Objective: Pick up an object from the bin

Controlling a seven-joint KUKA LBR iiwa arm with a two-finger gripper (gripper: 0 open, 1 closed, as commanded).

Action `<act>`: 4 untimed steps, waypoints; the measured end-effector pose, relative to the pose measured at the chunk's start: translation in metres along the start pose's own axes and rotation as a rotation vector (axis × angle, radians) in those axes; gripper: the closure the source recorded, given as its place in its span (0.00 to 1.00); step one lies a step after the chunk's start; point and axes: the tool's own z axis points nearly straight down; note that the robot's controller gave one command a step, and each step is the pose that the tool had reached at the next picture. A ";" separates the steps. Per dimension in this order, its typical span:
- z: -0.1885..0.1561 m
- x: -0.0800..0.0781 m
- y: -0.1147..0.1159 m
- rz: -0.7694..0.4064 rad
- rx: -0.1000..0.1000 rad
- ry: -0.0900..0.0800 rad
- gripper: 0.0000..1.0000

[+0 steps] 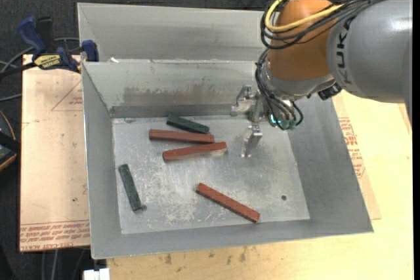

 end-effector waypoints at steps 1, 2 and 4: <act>-0.004 -0.002 0.000 0.000 0.000 -0.007 0.00; 0.087 -0.006 0.057 -0.166 0.001 -0.026 1.00; -0.033 -0.008 0.045 -0.165 0.001 -0.009 1.00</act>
Offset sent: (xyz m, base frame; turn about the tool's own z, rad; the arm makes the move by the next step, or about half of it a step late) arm -0.0018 0.0572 -0.0982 -0.1680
